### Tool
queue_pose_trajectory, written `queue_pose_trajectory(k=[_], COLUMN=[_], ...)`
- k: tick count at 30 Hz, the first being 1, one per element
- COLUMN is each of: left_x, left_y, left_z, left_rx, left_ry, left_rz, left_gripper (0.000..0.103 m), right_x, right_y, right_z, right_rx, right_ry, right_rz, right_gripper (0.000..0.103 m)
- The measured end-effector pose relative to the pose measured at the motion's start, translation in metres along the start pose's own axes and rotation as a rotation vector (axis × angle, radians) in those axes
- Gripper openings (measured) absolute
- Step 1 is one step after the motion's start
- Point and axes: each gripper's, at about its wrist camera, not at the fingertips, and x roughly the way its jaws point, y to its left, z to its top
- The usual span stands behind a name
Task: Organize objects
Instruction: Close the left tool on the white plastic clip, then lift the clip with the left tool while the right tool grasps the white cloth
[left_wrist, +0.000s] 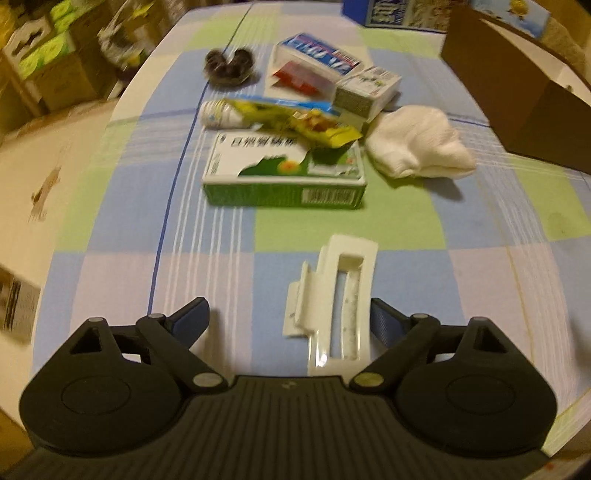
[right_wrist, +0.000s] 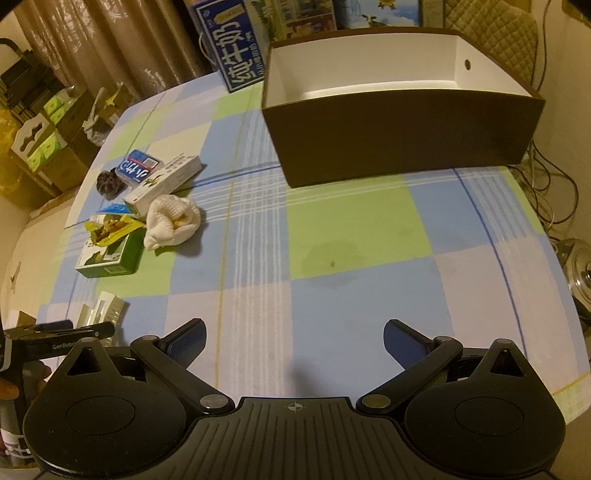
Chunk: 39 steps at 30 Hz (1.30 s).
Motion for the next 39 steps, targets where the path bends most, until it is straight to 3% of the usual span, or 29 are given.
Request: queue_pose_trajectory(k=[5, 7, 9, 11, 12, 16, 25, 29, 35, 39], left_x=[0.002, 0.005, 0.007, 0.005, 0.004, -0.002, -0.023, -0.026, -0.023, -0.024], left_y=[-0.012, -0.014, -0.013, -0.011, -0.01, -0.004, 0.033, 0.055, 0.084, 0.094], left_z=[0.007, 0.008, 0.007, 0.008, 0.008, 0.012, 0.032, 0.042, 0.054, 0.059], left_rx=[0.105, 0.135, 0.146, 0.145, 0.145, 0.149, 0.081, 0.034, -0.004, -0.018], left_ry=[-0.025, -0.015, -0.007, -0.011, -0.014, -0.041, -0.096, -0.113, -0.124, -0.134], left_rz=[-0.024, -0.036, -0.045, -0.078, -0.078, -0.07, -0.033, -0.008, 0.024, 0.029], left_gripper=[0.077, 0.064, 0.057, 0.04, 0.038, 0.036, 0.036, 0.036, 0.036, 0.036], right_x=[0.007, 0.01, 0.013, 0.017, 0.019, 0.03, 0.074, 0.102, 0.145, 0.169], right_y=[0.006, 0.007, 0.008, 0.01, 0.012, 0.026, 0.076, 0.097, 0.12, 0.126], right_z=[0.001, 0.002, 0.004, 0.006, 0.007, 0.015, 0.044, 0.065, 0.088, 0.091], right_rx=[0.008, 0.018, 0.023, 0.022, 0.018, -0.038, -0.201, -0.214, -0.222, -0.23], right_ry=[0.013, 0.012, 0.01, 0.006, 0.004, -0.005, -0.045, -0.052, -0.039, -0.002], right_rz=[0.0, 0.002, 0.008, 0.018, 0.025, 0.077, 0.204, 0.246, 0.215, 0.185], right_gripper=[0.1, 0.1, 0.1, 0.1, 0.1, 0.087, 0.081, 0.079, 0.076, 0.059])
